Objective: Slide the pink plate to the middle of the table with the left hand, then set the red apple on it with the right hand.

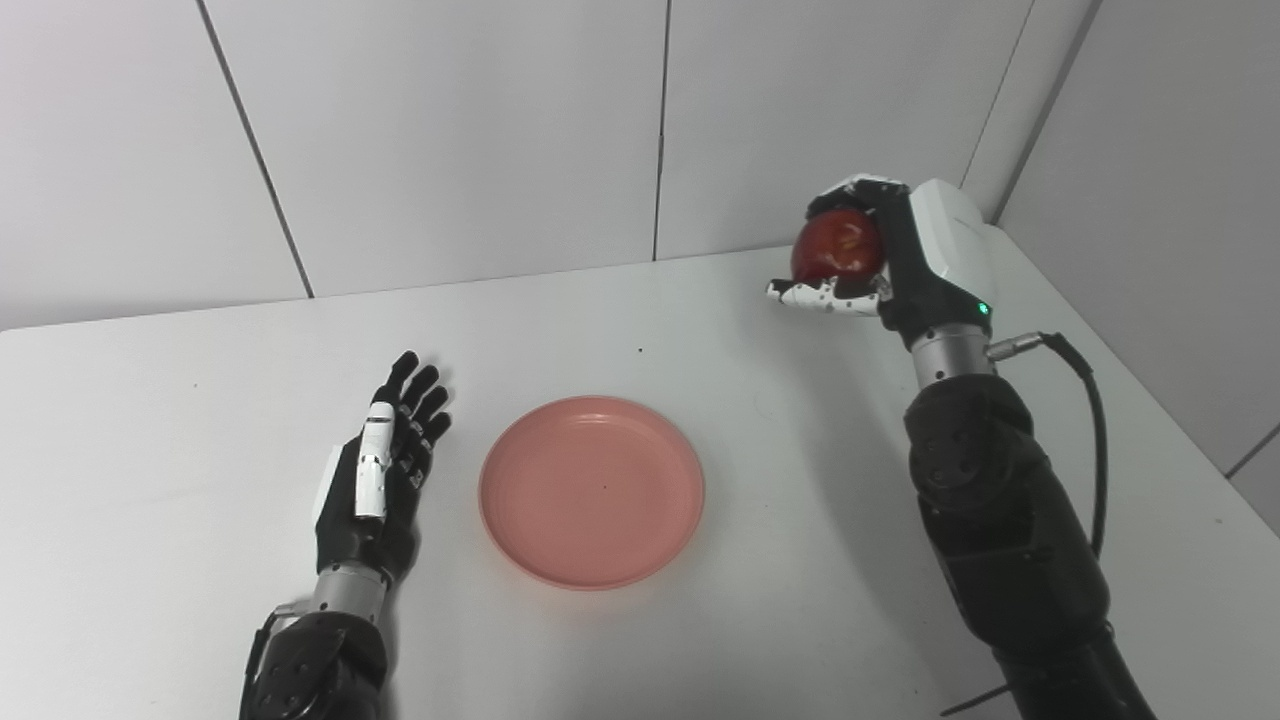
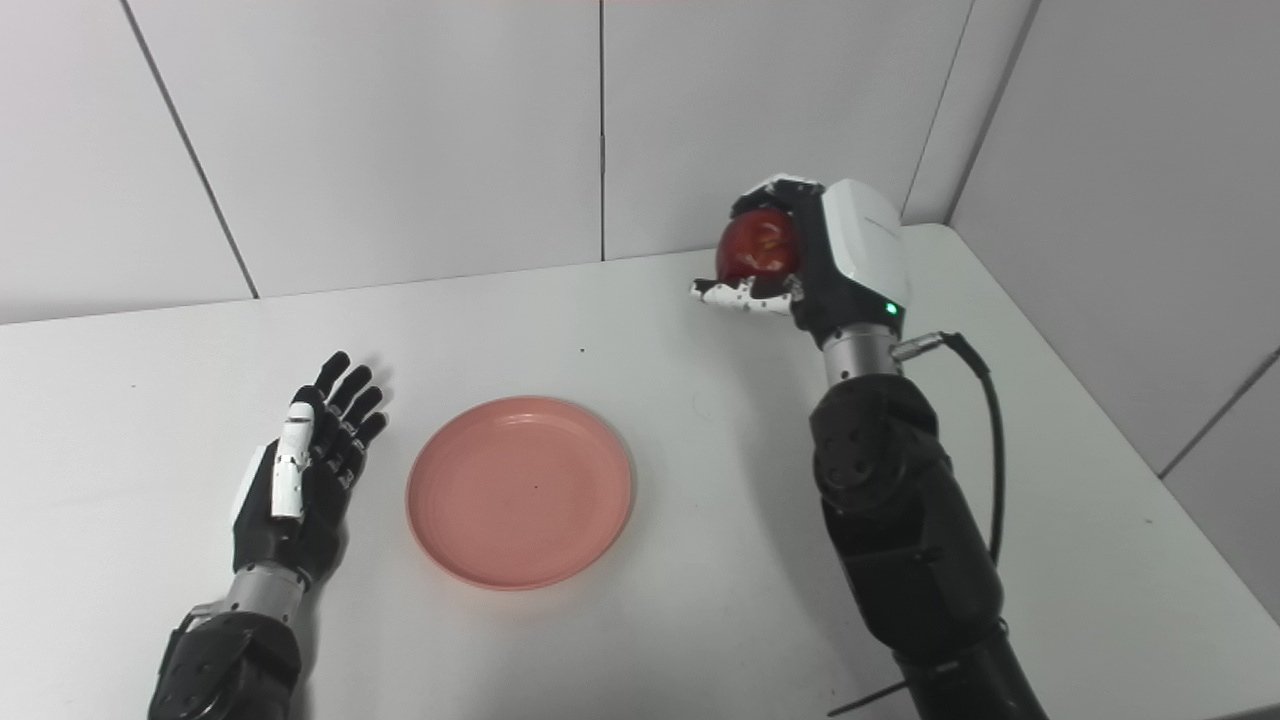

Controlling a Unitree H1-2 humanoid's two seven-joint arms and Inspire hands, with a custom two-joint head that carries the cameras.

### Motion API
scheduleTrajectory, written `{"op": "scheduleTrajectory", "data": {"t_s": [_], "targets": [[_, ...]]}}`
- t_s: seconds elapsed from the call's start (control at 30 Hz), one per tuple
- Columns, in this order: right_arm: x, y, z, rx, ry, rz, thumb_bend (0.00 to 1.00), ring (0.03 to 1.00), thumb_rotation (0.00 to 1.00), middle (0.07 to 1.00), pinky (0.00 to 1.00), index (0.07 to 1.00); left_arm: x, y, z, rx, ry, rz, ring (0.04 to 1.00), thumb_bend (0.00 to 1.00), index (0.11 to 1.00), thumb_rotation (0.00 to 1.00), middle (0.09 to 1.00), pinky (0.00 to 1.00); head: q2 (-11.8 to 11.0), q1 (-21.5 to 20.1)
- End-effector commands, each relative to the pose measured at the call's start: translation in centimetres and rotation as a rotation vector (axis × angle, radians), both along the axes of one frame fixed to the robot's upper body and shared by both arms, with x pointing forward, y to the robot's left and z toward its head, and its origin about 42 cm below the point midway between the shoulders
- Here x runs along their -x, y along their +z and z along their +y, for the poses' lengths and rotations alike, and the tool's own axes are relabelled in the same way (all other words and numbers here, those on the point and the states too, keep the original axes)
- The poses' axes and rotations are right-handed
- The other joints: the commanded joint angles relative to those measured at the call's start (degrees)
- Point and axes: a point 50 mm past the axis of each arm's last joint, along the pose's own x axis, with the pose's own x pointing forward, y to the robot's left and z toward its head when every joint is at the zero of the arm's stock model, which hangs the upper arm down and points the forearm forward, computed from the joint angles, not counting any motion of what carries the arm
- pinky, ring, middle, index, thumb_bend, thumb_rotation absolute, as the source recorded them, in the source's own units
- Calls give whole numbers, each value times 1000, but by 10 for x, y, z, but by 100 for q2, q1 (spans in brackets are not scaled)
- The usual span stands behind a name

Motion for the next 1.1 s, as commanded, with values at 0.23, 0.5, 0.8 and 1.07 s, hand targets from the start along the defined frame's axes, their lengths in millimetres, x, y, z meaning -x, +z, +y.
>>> {"op": "scheduleTrajectory", "data": {"t_s": [0.23, 0.5, 0.8, 1.07], "targets": [[-5, 21, 53, 49, 156, -87, 524, 337, 0, 422, 272, 528, 6, -7, -13, -1, 24, 35, 936, 356, 918, 1000, 937, 941, 20, 363], [-5, 17, 90, 57, 254, -97, 523, 306, 0, 414, 225, 527, 6, -5, -23, -3, 28, 42, 933, 363, 915, 1000, 932, 930, 32, 781], [4, 5, 134, 47, 356, -71, 524, 305, 1, 419, 217, 527, 7, -4, -29, -2, 35, 34, 934, 362, 917, 1000, 933, 918, 66, 1133], [11, -10, 154, 34, 429, -29, 524, 298, 1, 414, 219, 525, 5, -2, -31, 3, 60, 31, 926, 364, 903, 1000, 924, 927, 109, 1293]]}}
